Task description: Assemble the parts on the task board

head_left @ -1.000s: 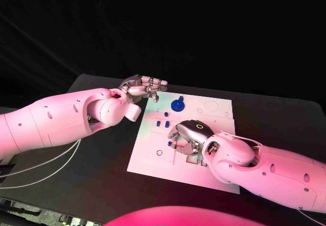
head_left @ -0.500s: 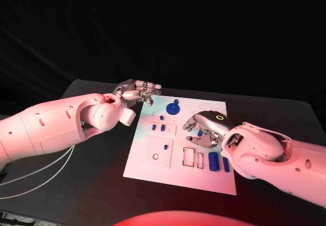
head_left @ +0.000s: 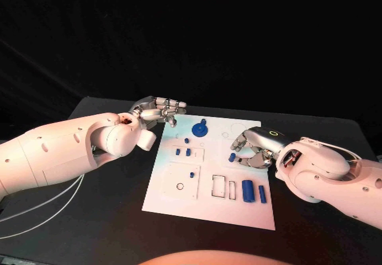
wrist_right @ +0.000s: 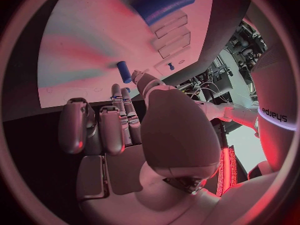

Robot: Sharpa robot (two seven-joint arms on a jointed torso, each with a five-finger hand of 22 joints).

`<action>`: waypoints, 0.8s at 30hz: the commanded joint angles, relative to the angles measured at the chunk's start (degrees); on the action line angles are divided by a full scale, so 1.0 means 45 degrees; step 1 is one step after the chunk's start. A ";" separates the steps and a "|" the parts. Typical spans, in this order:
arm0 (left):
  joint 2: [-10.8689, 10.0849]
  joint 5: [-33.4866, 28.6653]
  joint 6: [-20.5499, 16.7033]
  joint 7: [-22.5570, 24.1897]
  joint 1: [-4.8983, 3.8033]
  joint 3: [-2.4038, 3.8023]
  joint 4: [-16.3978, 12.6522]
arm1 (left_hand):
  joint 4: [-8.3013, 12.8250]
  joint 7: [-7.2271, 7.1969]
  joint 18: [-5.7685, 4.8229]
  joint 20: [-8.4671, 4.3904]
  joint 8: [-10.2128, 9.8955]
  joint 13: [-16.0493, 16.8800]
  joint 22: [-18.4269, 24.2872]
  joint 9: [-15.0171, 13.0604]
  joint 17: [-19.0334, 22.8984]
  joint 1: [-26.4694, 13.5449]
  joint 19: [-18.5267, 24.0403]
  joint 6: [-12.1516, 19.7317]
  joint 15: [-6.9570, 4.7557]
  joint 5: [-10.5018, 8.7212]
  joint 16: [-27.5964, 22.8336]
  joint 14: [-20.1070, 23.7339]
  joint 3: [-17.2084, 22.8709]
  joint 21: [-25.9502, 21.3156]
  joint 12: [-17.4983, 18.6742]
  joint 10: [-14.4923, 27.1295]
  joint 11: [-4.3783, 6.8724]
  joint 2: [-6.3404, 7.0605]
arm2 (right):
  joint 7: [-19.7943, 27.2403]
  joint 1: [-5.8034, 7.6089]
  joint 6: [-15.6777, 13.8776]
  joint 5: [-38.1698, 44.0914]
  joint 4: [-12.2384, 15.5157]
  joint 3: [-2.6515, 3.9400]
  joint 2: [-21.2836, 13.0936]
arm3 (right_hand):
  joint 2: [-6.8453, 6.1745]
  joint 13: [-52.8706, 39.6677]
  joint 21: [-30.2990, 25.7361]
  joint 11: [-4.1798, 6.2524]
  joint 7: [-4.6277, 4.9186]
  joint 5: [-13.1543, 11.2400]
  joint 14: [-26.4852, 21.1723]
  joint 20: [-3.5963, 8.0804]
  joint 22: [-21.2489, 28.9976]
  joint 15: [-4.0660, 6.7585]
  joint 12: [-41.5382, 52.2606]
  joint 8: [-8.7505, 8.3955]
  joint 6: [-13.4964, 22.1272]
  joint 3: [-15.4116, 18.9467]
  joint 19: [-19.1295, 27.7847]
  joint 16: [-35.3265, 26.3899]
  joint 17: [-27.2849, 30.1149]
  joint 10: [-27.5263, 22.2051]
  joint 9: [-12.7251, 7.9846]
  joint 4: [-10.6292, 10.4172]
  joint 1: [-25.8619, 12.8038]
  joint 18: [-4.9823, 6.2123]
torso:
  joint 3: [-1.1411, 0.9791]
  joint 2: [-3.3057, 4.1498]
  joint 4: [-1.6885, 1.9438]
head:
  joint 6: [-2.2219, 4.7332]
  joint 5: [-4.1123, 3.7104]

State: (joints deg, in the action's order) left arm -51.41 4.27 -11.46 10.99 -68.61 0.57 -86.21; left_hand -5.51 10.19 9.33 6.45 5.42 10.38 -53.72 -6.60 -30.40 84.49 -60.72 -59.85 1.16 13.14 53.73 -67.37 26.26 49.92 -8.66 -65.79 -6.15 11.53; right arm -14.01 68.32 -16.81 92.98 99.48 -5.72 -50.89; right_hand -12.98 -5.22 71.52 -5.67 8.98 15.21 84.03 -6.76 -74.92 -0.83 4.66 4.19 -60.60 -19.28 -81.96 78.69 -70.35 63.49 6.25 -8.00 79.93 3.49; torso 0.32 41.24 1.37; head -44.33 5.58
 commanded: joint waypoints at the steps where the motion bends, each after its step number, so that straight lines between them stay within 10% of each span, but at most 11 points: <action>1: 0.0013 0.0070 0.0274 -0.0006 -0.0014 0.0003 -0.0025 | 0.0049 0.0047 0.0126 0.0015 -0.0012 0.0020 0.0005 0.0016 0.0021 0.0017 -0.0054 0.0021 0.0065 -0.0030 0.0034 -0.0002 0.0006 -0.0044 -0.0089 0.0120 -0.0001 -0.0076 | 0.0328 -0.0012 0.0675 -0.0051 -0.0103 -0.0006 0.0100 | 0.0025 0.0006 -0.0037 0.0021 -0.0058 0.0005 0.0422 -0.0011 -0.1913 -0.0004 0.0113 -0.0084 0.0068 0.0099 0.0037 -0.0058 -0.0019 -0.0097 -0.0021 0.0018 -0.0044 0.0086 | 0.0009 0.0009 0.0024 | -0.0017 -0.0004; 24: -0.0035 0.0078 0.0301 -0.0066 -0.0015 -0.0001 -0.0055 | 0.0051 0.0049 0.0125 0.0017 -0.0009 0.0021 0.0005 0.0019 0.0027 0.0014 -0.0056 0.0023 0.0066 -0.0029 0.0036 -0.0001 0.0002 -0.0047 -0.0099 0.0127 -0.0002 -0.0086 | -0.0182 -0.0090 0.0788 0.0580 -0.0635 -0.0040 0.0666 | 0.0912 -0.0135 0.0796 0.0359 -0.0241 -0.0388 0.0541 0.0223 -0.2256 0.0272 0.0749 0.0272 -0.0841 -0.0539 -0.0399 0.0214 -0.0351 0.1257 0.0120 0.0211 0.0516 -0.0087 | 0.0013 0.0002 0.0006 | -0.0130 0.0011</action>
State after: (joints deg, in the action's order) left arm -51.63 4.45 -11.15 10.61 -68.61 0.53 -86.29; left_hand -5.51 10.19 9.33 6.45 5.42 10.42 -53.72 -6.57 -30.33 84.49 -60.72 -59.85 1.16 13.14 53.73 -67.37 26.26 49.92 -8.99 -65.79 -6.15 11.53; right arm -13.75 68.07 -14.46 93.27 96.67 -5.81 -48.01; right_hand -9.57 -5.69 74.88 -3.95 7.88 13.83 84.03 -5.72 -74.91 0.03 7.64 5.30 -63.97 -21.36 -83.43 79.36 -71.85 68.76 6.71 -7.05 82.29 3.50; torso 0.41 41.28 1.41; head -44.88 5.63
